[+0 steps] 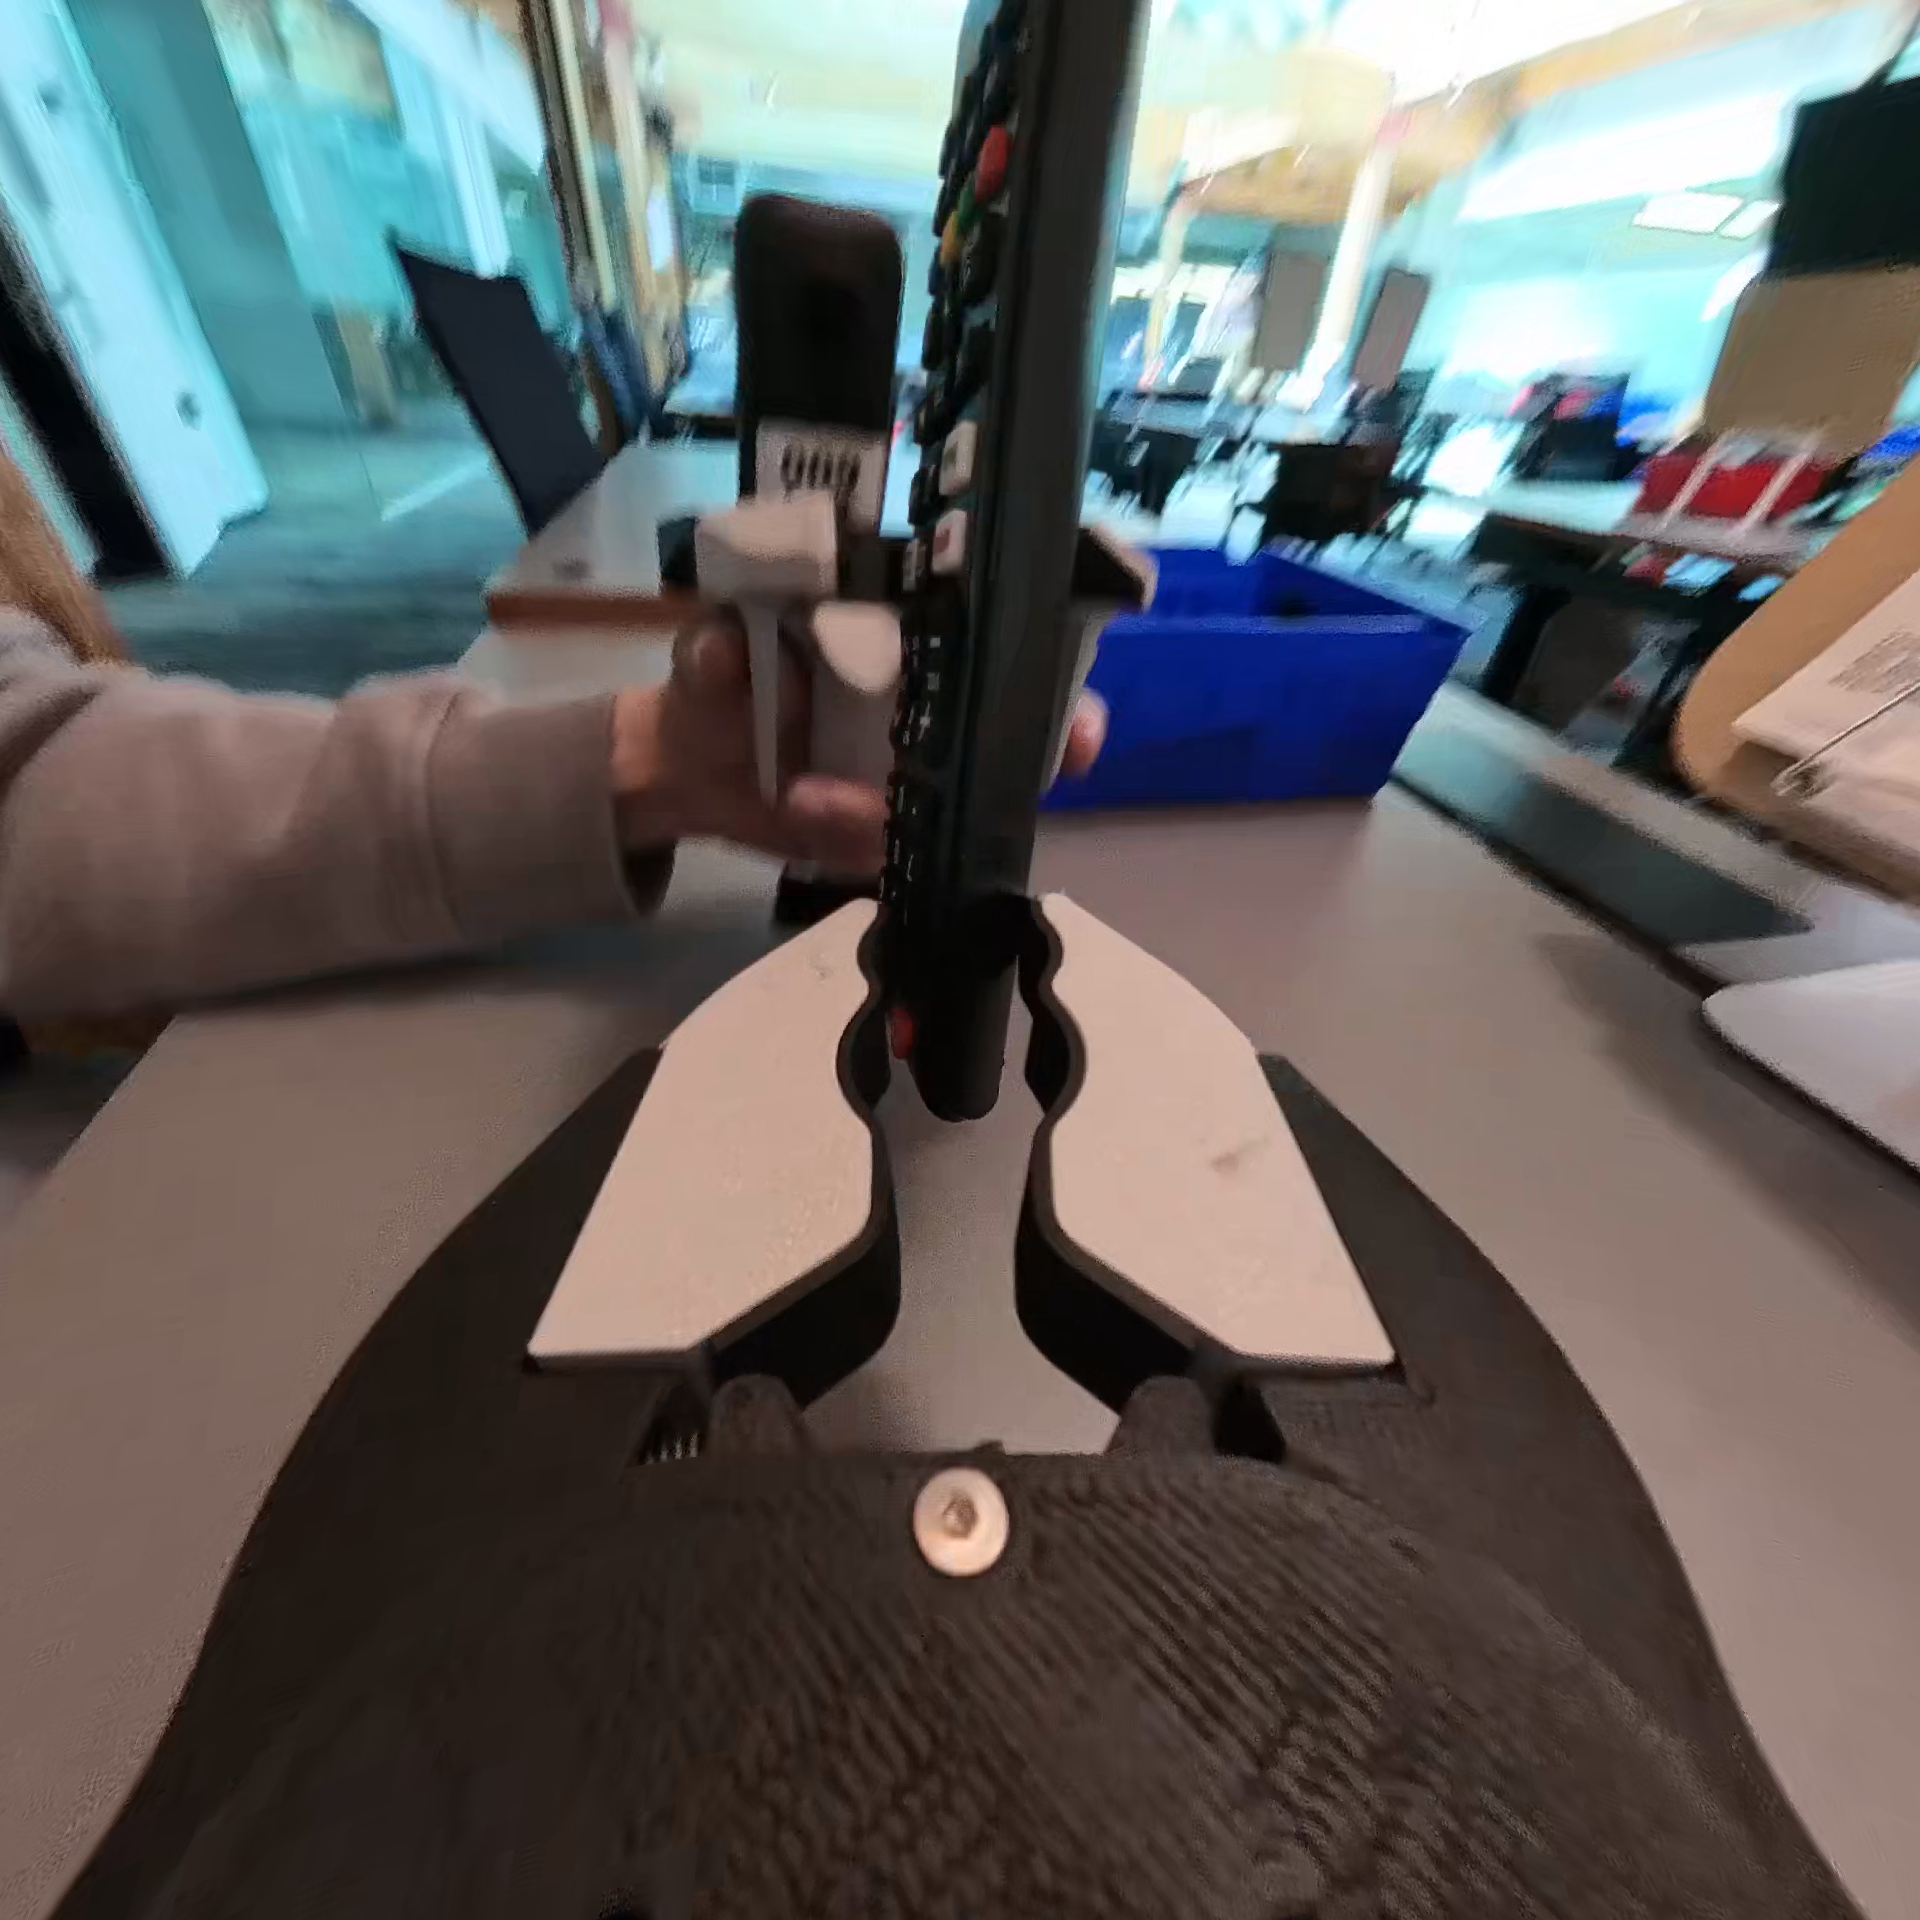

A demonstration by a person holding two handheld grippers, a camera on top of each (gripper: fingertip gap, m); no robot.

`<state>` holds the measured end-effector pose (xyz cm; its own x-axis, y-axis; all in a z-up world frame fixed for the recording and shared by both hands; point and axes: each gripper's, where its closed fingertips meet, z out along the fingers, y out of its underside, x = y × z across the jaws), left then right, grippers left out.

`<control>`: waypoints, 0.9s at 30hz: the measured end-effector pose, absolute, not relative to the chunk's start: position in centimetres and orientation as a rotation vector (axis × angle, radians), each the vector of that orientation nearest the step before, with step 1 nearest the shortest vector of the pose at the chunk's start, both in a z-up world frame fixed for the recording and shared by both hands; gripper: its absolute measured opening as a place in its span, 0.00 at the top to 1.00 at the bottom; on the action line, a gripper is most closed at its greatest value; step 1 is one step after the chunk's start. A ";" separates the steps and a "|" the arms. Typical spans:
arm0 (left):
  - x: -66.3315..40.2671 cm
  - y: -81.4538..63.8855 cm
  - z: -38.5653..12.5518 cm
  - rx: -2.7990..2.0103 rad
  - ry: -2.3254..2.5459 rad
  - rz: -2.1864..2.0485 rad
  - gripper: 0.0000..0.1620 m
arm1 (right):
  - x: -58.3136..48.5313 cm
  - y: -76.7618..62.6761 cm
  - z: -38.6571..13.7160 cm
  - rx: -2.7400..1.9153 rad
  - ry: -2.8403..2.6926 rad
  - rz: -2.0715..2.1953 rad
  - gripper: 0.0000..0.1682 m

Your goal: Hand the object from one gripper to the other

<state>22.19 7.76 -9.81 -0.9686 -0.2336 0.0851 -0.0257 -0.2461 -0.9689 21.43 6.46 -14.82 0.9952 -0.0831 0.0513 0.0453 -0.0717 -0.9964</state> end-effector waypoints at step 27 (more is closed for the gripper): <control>23.7 9.6 -8.3 -0.567 1.280 -2.908 0.85 | 22.9 5.3 -10.6 -1.155 0.280 0.159 0.86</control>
